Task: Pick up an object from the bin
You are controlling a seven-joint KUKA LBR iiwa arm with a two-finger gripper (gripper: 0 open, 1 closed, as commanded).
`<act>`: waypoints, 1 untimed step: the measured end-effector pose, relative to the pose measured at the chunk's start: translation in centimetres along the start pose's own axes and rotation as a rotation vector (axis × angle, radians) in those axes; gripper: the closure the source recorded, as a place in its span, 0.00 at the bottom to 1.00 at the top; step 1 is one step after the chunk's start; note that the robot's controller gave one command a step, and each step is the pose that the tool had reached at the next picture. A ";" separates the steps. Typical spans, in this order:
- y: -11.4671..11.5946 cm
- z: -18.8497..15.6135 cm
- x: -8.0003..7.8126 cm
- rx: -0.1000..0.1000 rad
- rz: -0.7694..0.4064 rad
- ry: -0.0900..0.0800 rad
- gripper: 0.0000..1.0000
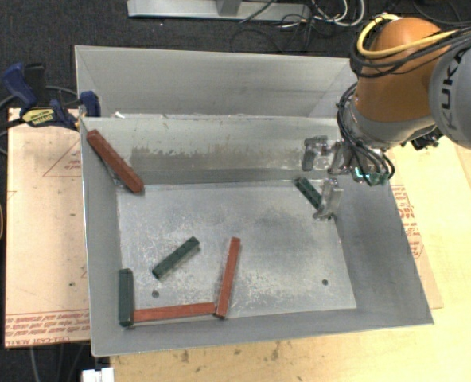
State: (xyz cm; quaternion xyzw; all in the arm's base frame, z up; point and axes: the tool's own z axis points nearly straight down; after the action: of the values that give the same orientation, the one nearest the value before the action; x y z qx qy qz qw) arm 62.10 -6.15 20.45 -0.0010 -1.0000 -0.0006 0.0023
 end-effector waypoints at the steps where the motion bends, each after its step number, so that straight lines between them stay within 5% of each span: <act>1: 8.2 5.6 5.3 -0.003 -0.113 0.002 0.00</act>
Offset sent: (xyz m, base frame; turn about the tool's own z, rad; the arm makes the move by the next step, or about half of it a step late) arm -0.0505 0.0761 -0.0520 -0.1041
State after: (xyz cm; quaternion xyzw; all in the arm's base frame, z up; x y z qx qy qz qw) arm 56.79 2.03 14.90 0.0554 -0.9985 -0.0023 0.0035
